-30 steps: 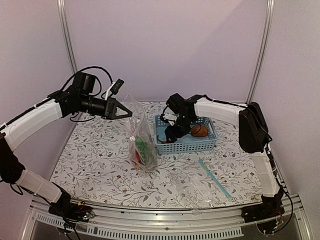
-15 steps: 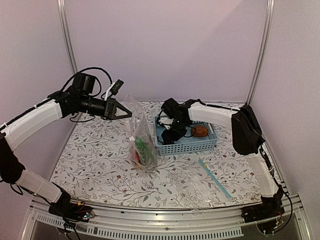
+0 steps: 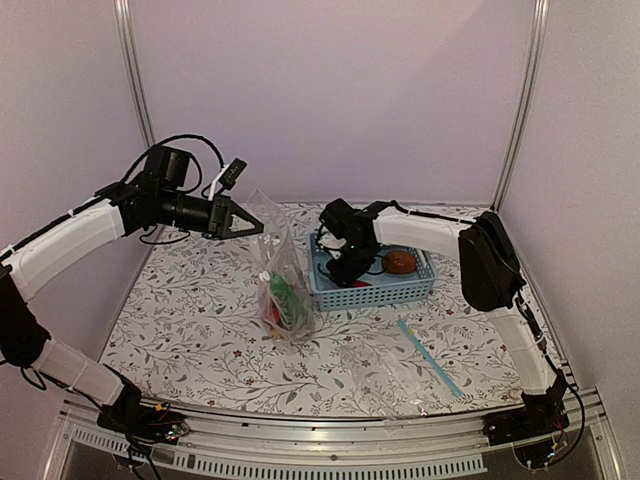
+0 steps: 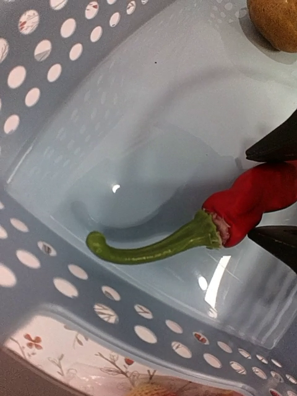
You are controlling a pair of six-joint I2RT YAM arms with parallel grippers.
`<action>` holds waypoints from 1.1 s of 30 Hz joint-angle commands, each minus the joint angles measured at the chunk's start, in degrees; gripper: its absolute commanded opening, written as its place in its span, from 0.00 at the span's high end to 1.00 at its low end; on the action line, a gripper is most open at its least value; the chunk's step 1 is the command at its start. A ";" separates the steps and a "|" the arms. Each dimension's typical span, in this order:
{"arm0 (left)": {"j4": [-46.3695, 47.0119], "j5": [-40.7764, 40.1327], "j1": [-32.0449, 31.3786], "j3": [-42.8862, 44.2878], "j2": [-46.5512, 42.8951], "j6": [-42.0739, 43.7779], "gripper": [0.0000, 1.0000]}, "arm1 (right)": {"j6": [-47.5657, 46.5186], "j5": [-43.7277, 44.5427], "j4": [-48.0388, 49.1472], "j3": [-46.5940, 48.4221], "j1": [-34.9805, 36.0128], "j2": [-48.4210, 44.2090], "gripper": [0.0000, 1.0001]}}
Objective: Place the food in the zip-top bag and seal the zipper
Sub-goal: Pick up the fake vegetable from the bin, then place the fake vegetable in the zipper food storage bag.
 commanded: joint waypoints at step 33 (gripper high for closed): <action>1.22 0.25 2.62 -1.58 -0.82 -0.75 1.00 | 13.95 -0.77 16.80 -16.89 -6.37 -26.71 0.92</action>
